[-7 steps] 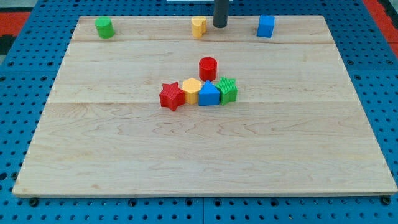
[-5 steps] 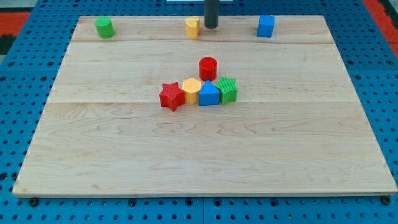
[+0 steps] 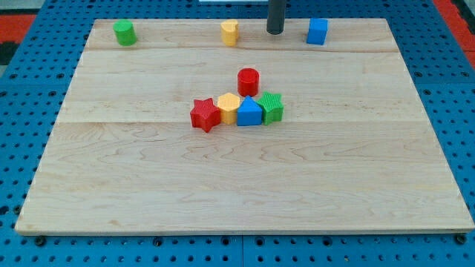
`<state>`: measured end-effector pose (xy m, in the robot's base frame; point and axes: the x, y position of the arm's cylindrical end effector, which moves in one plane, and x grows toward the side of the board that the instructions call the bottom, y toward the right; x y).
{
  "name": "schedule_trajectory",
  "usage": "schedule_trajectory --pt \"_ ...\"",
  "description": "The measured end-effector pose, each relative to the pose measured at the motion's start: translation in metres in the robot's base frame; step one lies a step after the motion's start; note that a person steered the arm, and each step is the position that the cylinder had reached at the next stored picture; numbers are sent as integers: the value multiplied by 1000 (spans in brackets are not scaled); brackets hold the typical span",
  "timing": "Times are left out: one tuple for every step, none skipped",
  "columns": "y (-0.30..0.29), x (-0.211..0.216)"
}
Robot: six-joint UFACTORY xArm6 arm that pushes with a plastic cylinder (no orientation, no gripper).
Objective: Slide the blue triangle below the red star
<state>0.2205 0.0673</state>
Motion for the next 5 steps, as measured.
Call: schedule_trajectory --pt "0 0" --pt "-3 2" --pt "-17 6" --pt "-26 6" --pt "-31 12"
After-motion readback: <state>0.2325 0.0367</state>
